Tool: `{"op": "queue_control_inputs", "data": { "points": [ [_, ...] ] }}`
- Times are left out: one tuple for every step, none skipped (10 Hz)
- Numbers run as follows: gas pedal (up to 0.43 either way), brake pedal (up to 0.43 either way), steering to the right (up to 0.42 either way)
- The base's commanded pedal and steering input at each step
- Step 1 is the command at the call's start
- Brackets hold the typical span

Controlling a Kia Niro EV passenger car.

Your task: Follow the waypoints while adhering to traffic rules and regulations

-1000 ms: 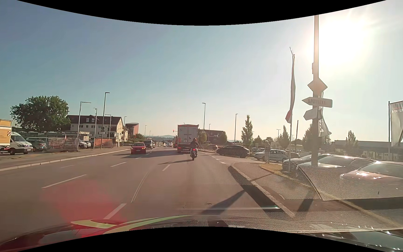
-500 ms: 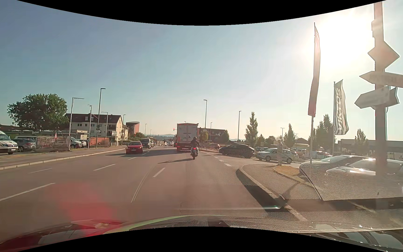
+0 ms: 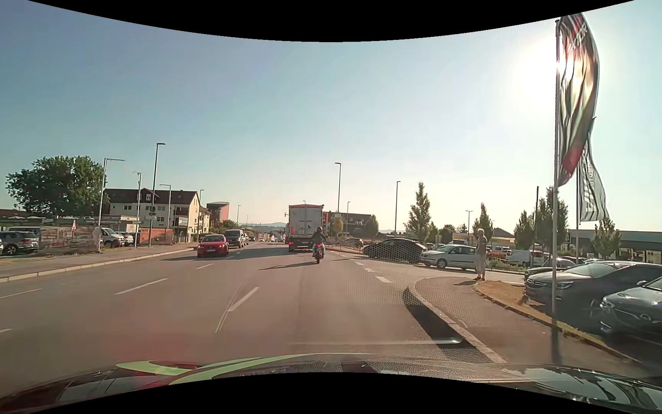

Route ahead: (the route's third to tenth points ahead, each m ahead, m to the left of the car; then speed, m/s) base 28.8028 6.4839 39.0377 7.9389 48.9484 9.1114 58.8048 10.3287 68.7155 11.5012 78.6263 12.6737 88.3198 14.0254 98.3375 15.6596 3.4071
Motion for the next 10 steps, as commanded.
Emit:
{"op": "queue_control_inputs", "data": {
  "points": [
    [0.0, 0.22, -0.003],
    [0.0, 0.226, -0.003],
    [0.0, 0.22, -0.003],
    [0.0, 0.22, -0.003],
    [0.0, 0.22, -0.003],
    [0.0, 0.22, -0.003],
    [0.0, 0.22, -0.003],
    [0.0, 0.213, -0.003],
    [0.0, 0.207, -0.003],
    [0.0, 0.201, -0.004]
  ]
}}
